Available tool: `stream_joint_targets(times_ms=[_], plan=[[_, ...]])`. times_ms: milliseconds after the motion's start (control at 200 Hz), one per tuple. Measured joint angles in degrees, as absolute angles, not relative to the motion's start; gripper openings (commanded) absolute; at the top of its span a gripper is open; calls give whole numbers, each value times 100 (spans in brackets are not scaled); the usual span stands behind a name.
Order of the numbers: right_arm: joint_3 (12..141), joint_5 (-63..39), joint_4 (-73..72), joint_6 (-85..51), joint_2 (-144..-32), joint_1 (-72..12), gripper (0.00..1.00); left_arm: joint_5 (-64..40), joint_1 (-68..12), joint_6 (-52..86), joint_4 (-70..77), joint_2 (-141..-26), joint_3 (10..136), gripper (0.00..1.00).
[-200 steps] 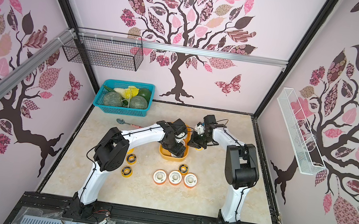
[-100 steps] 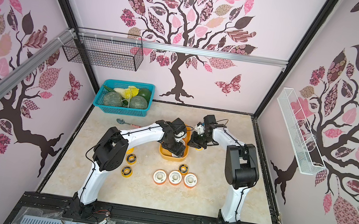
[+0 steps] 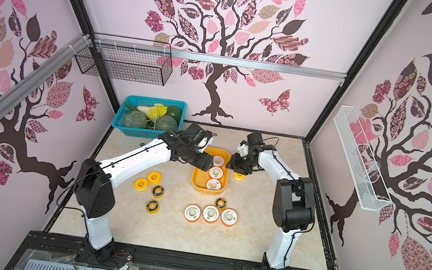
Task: Put the sealing tape into the storage box
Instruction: Place the sealing tape in the storage box, then pick up the sealing tape at the center of the board.
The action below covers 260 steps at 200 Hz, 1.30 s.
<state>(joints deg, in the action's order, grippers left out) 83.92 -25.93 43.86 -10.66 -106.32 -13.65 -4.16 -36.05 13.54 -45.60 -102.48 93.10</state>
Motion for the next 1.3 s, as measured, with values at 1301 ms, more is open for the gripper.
stream_joint_targets(times_ms=[1301], plan=[[5612, -1527, 4077, -1028, -8001, -1922, 62, -412, -1876, 1527, -3778, -7404, 5990, 81]])
